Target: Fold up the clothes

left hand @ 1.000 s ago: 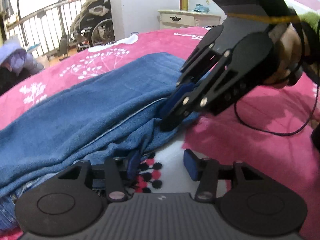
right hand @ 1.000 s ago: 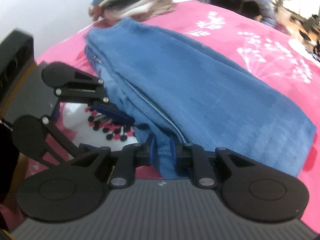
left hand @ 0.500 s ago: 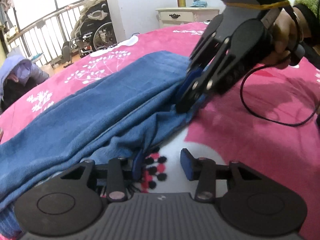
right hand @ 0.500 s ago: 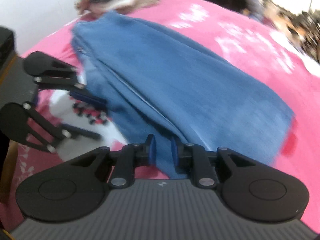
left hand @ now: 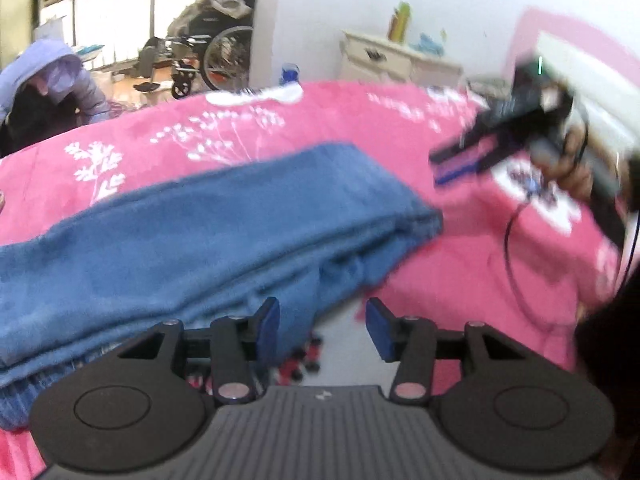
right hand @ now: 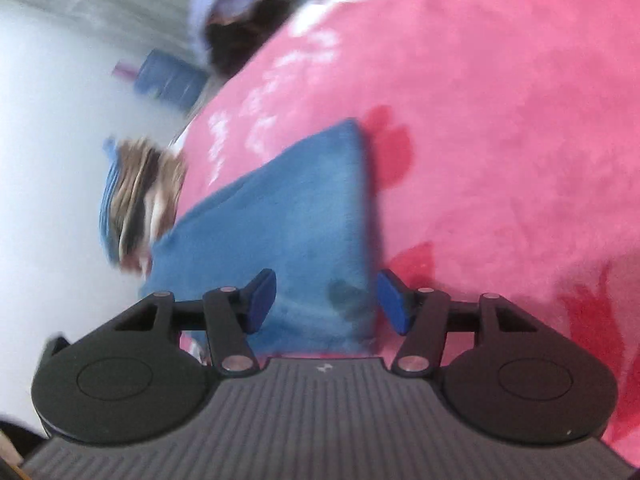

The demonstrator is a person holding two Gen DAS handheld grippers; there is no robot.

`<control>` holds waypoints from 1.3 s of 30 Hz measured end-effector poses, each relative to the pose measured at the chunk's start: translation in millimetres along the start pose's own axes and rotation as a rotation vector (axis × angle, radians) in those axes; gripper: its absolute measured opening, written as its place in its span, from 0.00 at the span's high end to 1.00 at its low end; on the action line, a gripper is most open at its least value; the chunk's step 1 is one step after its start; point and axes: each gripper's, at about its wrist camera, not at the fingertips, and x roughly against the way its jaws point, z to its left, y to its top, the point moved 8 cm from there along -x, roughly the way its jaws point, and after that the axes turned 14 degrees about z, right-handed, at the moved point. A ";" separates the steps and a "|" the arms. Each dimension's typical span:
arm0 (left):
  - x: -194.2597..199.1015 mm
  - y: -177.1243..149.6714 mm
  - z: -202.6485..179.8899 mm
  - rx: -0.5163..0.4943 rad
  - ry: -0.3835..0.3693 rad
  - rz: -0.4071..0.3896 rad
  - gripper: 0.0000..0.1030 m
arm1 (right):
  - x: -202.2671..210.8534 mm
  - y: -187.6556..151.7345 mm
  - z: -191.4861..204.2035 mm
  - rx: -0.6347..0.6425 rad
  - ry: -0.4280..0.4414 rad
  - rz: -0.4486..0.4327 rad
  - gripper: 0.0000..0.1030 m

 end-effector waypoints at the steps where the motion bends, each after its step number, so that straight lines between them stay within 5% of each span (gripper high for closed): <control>1: -1.8 6.3 5.7 0.028 0.001 -0.010 0.52 | -5.4 4.7 -4.9 -0.024 0.007 -0.002 0.46; 9: -37.4 21.6 54.0 0.166 0.083 0.014 0.52 | -43.8 16.2 -15.9 -0.108 0.058 0.043 0.46; 14: -40.9 19.1 54.4 0.152 0.087 0.004 0.51 | -46.1 -6.4 -18.2 -0.168 0.167 0.111 0.46; 22: -40.5 15.5 53.5 0.144 0.077 0.014 0.50 | -54.9 29.4 -15.7 -0.188 0.240 0.070 0.48; 27: -38.7 13.2 51.8 0.136 0.079 0.014 0.50 | -54.8 13.3 -13.6 -0.171 0.233 0.080 0.72; 32: -18.3 27.5 57.9 0.178 0.062 -0.017 0.51 | -55.0 8.8 -18.0 -0.194 0.231 0.086 0.77; 36: -7.7 46.2 64.1 0.157 0.114 -0.073 0.51 | -57.9 13.8 -18.3 -0.190 0.221 0.095 0.79; 39: -28.3 51.3 70.3 0.089 0.253 -0.044 0.51 | -57.3 13.7 -19.0 -0.198 0.228 0.089 0.79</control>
